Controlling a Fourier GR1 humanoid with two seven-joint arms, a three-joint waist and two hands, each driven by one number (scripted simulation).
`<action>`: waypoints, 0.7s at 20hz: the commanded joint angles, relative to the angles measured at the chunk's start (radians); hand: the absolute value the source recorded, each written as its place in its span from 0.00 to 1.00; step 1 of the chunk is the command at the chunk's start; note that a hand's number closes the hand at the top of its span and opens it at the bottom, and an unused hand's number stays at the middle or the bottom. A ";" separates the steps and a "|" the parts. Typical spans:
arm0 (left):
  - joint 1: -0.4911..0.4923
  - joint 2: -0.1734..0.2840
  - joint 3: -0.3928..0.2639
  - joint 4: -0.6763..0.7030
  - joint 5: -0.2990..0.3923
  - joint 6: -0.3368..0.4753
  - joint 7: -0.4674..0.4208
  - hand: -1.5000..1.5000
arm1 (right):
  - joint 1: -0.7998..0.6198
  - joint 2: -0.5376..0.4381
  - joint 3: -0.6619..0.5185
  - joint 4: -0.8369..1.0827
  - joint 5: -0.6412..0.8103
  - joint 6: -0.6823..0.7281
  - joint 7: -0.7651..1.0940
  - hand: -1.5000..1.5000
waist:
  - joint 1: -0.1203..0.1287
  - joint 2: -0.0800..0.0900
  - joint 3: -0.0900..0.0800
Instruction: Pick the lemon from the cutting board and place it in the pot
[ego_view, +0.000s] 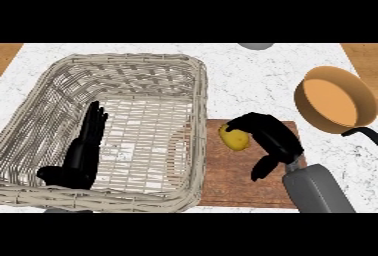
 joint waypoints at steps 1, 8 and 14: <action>0.014 -0.037 -0.045 -0.024 -0.058 0.047 0.013 0.50 | -0.020 0.006 -0.046 0.031 -0.001 -0.105 -0.077 1.00 | 0.003 0.006 0.008; 0.016 -0.006 0.035 0.027 0.005 -0.038 -0.037 0.50 | 0.020 0.063 -0.036 0.082 0.046 -0.207 -0.128 1.00 | 0.002 0.006 0.008; -0.027 -0.040 0.013 0.065 -0.046 0.000 -0.046 0.50 | -0.036 0.106 -0.032 -0.026 0.134 -0.113 0.145 1.00 | -0.004 0.005 0.007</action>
